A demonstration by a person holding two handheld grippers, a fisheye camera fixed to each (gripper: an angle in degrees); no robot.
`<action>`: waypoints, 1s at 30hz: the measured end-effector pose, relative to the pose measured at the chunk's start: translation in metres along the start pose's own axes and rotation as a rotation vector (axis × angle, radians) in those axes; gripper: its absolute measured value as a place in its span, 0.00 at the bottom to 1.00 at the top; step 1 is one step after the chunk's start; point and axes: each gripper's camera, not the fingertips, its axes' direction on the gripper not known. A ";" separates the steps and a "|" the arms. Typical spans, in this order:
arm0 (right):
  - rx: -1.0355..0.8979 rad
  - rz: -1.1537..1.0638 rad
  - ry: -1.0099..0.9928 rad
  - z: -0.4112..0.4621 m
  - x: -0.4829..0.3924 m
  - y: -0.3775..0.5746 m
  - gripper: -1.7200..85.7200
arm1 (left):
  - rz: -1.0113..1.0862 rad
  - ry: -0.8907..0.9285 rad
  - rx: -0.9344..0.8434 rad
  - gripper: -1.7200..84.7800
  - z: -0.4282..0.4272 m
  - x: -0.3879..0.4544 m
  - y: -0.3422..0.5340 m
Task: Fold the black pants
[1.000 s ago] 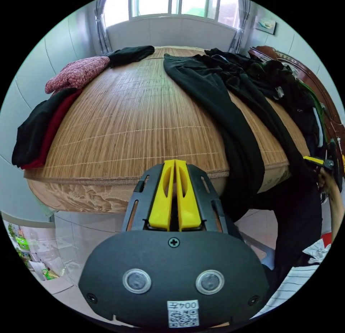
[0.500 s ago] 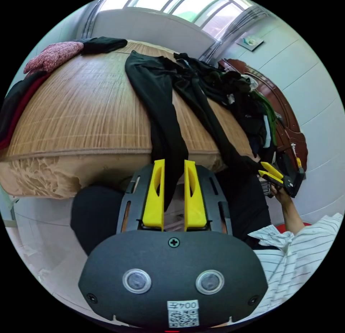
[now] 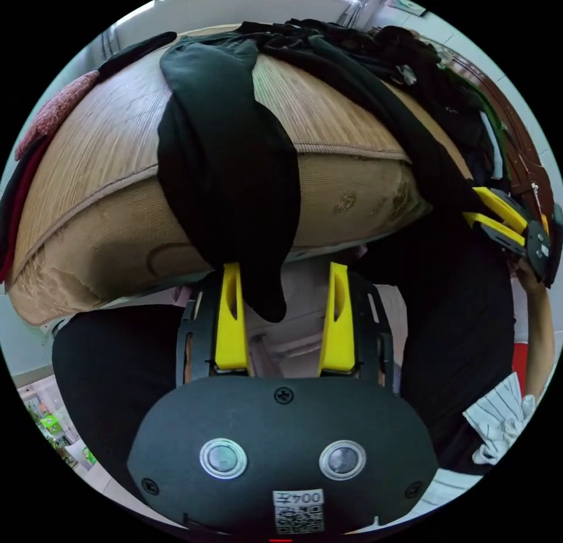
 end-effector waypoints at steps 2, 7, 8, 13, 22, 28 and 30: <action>-0.008 0.044 0.037 -0.005 0.017 -0.003 0.04 | -0.022 -0.068 0.007 0.18 0.001 -0.013 -0.007; -0.021 0.263 -0.192 -0.038 0.091 -0.002 0.02 | -0.121 0.041 0.049 0.08 -0.027 -0.073 0.004; 0.016 0.347 -0.292 -0.054 0.119 0.004 0.02 | -0.143 0.118 0.073 0.07 -0.046 -0.092 0.009; 0.212 0.695 -0.865 -0.109 0.240 0.053 0.01 | -0.104 0.390 0.149 0.08 -0.156 -0.172 0.019; 0.244 1.044 -1.322 -0.094 0.296 0.154 0.02 | -0.218 0.866 0.111 0.07 -0.210 -0.355 0.068; 0.207 1.314 -1.330 -0.034 0.252 0.221 0.04 | -0.443 1.112 0.152 0.08 -0.133 -0.400 0.134; 0.289 1.274 -1.249 -0.051 0.248 0.218 0.06 | -0.424 1.111 0.227 0.10 -0.141 -0.399 0.150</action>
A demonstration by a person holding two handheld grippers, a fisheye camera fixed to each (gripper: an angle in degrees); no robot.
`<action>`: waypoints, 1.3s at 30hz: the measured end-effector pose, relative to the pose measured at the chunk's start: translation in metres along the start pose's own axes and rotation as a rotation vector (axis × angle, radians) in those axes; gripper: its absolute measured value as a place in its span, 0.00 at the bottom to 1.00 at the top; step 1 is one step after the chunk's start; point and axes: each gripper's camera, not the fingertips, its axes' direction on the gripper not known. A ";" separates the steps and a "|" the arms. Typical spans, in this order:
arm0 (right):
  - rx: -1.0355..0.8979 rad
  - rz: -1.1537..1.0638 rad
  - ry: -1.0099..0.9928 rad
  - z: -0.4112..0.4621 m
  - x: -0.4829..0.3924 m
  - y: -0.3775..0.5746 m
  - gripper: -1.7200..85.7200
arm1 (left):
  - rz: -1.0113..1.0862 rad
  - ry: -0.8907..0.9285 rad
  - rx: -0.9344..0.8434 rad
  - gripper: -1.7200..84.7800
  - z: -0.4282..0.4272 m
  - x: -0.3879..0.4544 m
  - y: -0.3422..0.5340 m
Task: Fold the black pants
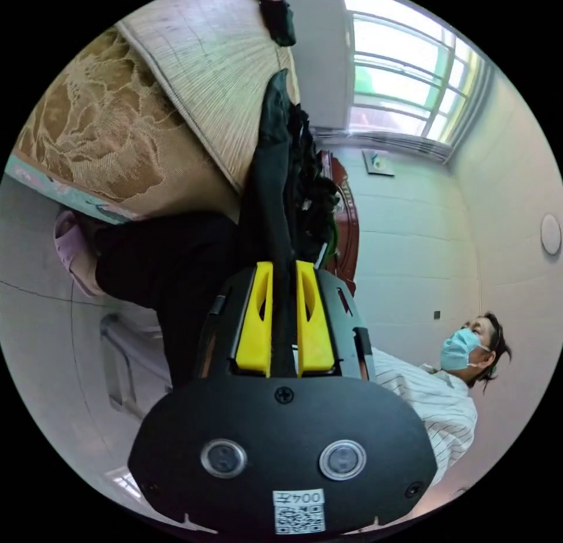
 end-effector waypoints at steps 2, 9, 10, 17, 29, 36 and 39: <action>0.030 -0.180 0.090 0.008 -0.037 0.007 0.12 | 0.081 -0.041 0.010 0.11 -0.010 0.017 0.019; 0.061 -0.680 0.556 0.107 -0.145 0.015 0.05 | 0.374 -0.218 0.177 0.05 -0.013 0.089 0.050; 0.011 -0.747 0.626 0.140 -0.152 0.011 0.03 | 0.413 -0.291 0.231 0.04 -0.003 0.098 0.049; -0.251 -0.952 1.230 0.334 -0.111 -0.010 0.01 | 0.532 -0.826 0.176 0.02 0.144 0.123 0.007; -0.344 -0.922 1.217 0.396 -0.065 -0.012 0.01 | 0.531 -1.147 -0.149 0.02 0.306 0.090 -0.014; -0.284 -0.941 1.235 0.404 -0.056 -0.006 0.01 | 0.448 -0.999 -0.169 0.02 0.309 0.079 -0.022; -0.216 -0.952 1.180 0.393 -0.058 -0.004 0.02 | 0.415 -0.960 -0.154 0.03 0.310 0.076 -0.021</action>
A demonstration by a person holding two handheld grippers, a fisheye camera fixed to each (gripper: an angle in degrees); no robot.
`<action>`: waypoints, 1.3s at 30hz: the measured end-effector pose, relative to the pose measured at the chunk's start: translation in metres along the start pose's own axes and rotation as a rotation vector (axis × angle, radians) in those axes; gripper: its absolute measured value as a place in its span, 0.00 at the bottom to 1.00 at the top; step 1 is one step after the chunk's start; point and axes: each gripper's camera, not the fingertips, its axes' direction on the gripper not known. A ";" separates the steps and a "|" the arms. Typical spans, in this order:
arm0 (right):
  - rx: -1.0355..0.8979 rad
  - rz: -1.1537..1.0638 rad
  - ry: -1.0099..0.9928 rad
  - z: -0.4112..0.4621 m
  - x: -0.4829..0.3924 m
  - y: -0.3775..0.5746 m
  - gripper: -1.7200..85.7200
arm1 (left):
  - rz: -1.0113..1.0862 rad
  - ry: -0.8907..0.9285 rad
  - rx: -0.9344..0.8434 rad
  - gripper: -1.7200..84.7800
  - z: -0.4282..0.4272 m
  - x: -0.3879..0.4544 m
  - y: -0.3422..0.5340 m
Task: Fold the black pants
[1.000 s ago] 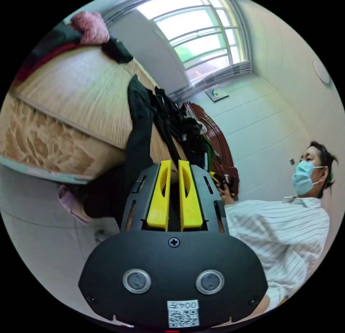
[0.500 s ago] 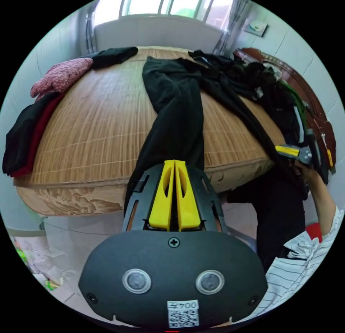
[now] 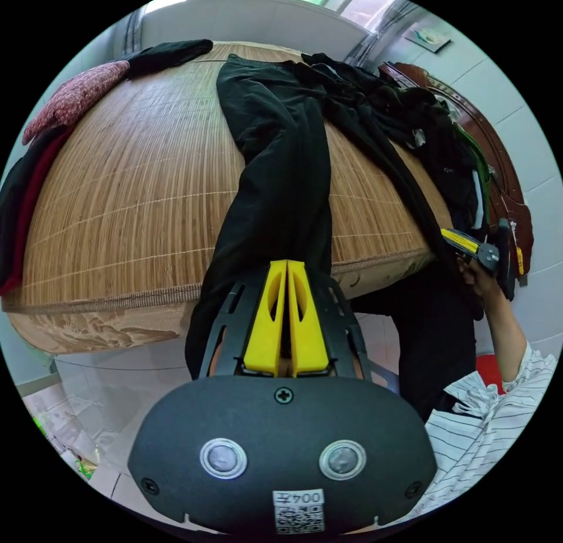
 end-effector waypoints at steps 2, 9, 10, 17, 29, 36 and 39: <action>0.117 0.084 -0.094 -0.017 0.020 0.013 0.04 | 0.027 -0.062 0.001 0.03 0.002 0.016 0.000; 0.131 0.092 -0.215 -0.012 0.043 0.023 0.16 | 0.130 -0.261 0.005 0.02 0.009 0.060 0.003; 0.091 0.071 -0.205 -0.005 0.041 0.017 0.16 | 0.131 -0.269 0.004 0.02 0.009 0.063 0.003; -0.003 0.121 -0.349 0.019 0.079 0.005 0.15 | 0.117 -0.240 0.004 0.02 0.005 0.062 0.003; -0.027 0.152 -0.431 0.033 0.131 0.003 0.12 | 0.057 -0.164 0.219 0.19 -0.060 0.038 0.031; -0.029 0.160 -0.448 0.037 0.159 0.002 0.12 | -0.061 -0.160 0.133 0.31 -0.074 -0.017 0.060; -0.030 0.163 -0.448 0.038 0.171 0.003 0.12 | -0.120 -0.055 0.052 0.32 -0.063 -0.037 0.068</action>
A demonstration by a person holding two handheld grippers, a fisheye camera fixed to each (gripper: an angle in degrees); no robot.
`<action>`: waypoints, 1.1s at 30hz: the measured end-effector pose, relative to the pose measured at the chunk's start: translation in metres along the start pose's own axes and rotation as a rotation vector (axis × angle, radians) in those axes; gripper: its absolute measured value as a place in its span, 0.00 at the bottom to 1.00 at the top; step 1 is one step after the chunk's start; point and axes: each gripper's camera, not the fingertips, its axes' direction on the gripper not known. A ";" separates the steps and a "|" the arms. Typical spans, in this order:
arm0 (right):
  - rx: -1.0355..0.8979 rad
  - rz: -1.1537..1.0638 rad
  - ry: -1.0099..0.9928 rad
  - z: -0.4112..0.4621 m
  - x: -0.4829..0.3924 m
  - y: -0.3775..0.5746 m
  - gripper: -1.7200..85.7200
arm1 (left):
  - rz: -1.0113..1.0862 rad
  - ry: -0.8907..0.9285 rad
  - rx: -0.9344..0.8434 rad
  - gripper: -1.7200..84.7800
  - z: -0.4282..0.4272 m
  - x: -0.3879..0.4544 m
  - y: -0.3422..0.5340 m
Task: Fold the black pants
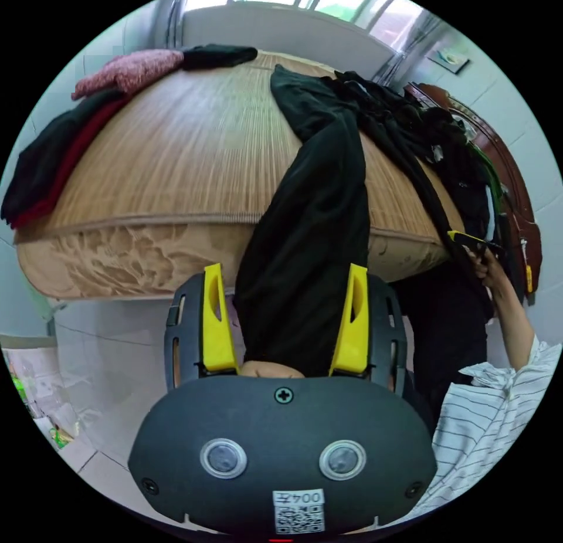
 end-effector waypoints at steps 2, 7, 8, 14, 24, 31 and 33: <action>0.000 0.011 0.001 -0.004 0.009 -0.001 0.11 | -0.047 0.155 -0.012 0.31 0.002 -0.007 -0.001; -0.033 0.072 -0.073 -0.014 0.037 -0.009 0.09 | 0.040 0.079 -0.097 0.26 0.003 0.007 -0.015; -0.041 0.100 -0.105 -0.018 0.045 -0.011 0.08 | 0.050 0.082 -0.106 0.24 -0.001 0.005 -0.019; -0.088 0.203 -0.368 -0.022 0.067 -0.021 0.07 | -0.048 0.202 0.043 0.12 -0.049 -0.020 -0.030; -0.090 0.261 -0.698 0.023 -0.008 -0.078 0.07 | 0.022 0.138 0.193 0.12 -0.125 -0.024 -0.120; -0.008 0.121 -0.855 0.048 -0.164 -0.166 0.08 | 0.084 -0.117 0.320 0.13 -0.189 -0.014 -0.222; -0.036 0.058 -0.765 0.058 -0.208 -0.178 0.09 | 0.079 -0.211 0.276 0.14 -0.184 -0.015 -0.243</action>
